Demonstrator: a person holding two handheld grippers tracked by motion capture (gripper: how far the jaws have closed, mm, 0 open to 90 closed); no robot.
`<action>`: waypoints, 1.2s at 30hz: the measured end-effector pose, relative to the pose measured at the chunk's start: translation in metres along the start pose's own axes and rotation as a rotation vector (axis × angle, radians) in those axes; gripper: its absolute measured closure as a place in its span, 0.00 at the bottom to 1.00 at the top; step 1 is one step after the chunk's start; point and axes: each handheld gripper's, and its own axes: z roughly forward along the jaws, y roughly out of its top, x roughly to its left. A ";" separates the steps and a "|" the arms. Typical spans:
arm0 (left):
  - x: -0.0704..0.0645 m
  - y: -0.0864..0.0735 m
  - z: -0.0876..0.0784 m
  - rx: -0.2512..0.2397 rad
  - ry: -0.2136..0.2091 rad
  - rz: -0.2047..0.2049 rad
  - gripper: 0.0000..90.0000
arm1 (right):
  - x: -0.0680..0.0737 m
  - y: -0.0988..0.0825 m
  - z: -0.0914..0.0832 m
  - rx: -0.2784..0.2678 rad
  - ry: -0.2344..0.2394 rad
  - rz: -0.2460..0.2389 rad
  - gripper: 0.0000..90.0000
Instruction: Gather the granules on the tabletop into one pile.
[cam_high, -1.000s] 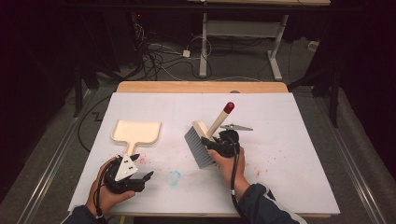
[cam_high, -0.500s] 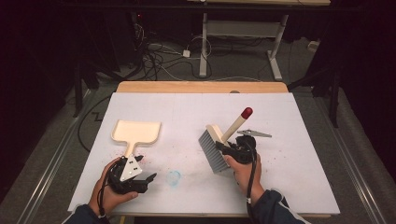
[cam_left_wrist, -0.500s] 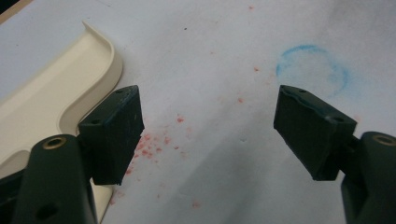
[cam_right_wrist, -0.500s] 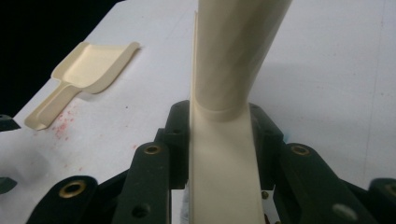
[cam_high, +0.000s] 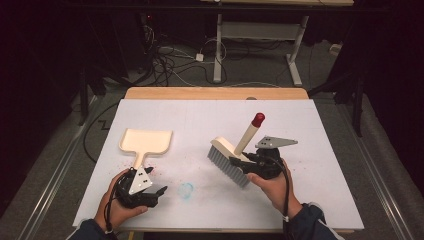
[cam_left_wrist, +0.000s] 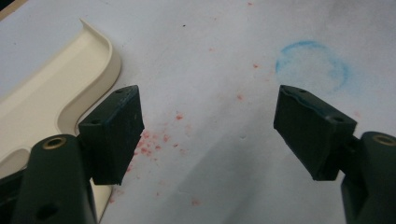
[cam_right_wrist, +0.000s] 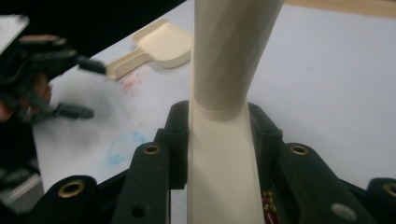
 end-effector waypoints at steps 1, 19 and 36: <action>0.000 0.000 0.000 0.001 0.000 0.001 0.26 | 0.002 0.000 -0.004 0.005 0.019 -0.056 0.75; -0.001 0.001 0.002 0.008 -0.007 0.015 0.26 | -0.010 -0.029 -0.014 0.185 0.301 -0.525 0.75; -0.002 0.001 0.004 0.015 -0.013 0.023 0.26 | -0.040 -0.001 0.006 0.148 0.252 -0.492 0.75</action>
